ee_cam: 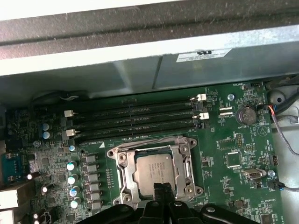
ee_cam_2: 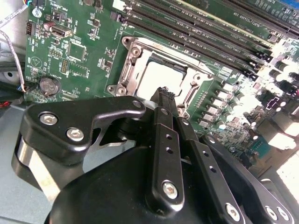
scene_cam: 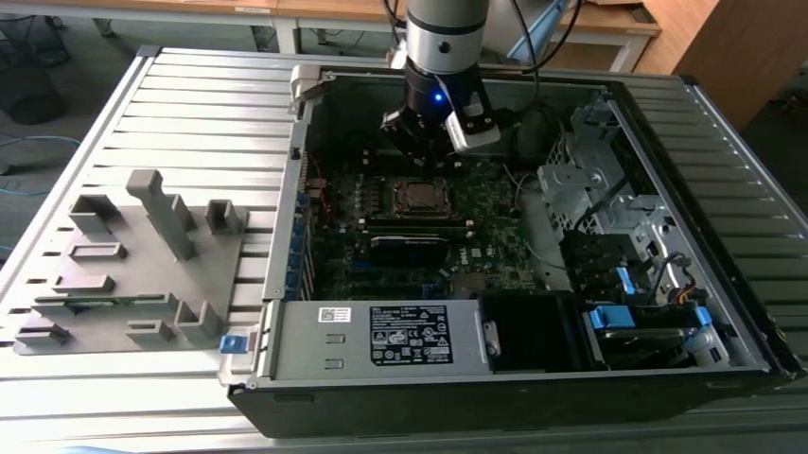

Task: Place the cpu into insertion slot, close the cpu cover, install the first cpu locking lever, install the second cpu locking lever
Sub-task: 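Install the second cpu locking lever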

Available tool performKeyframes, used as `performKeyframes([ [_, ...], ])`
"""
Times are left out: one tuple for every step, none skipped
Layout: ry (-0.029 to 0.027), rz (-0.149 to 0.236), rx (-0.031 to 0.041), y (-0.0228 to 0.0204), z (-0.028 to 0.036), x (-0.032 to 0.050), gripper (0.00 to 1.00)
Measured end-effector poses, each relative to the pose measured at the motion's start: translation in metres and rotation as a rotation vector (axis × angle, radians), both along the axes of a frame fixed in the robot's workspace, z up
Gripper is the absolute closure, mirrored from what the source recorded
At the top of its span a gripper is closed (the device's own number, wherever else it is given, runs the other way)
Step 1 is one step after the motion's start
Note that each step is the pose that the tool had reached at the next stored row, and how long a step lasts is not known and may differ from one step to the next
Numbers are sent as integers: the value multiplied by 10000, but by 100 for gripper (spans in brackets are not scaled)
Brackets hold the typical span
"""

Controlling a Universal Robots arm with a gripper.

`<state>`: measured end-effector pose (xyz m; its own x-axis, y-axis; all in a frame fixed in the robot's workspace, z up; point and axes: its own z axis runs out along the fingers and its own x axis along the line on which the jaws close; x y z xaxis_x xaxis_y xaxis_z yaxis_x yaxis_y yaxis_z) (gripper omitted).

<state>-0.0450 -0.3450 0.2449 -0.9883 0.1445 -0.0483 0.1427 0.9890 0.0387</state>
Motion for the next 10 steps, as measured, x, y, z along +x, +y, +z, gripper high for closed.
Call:
performKeyframes([
  [-1, 0, -1, -4, 0, 0, 90],
  [-1, 0, -2, -4, 0, 0, 90],
  [-1, -2, -2, -4, -1, 0, 90],
  [-1, -1, -2, -5, 0, 0, 90],
  [-1, -1, -3, -5, 0, 0, 90],
  [0, -1, -4, -5, 0, 0, 90],
  [0, -1, -4, -5, 0, 0, 90],
  [0, -1, -4, -5, 0, 0, 90],
  [0, 0, -3, -8, 0, 0, 90],
  [0, 1, -5, -12, 0, 0, 90],
])
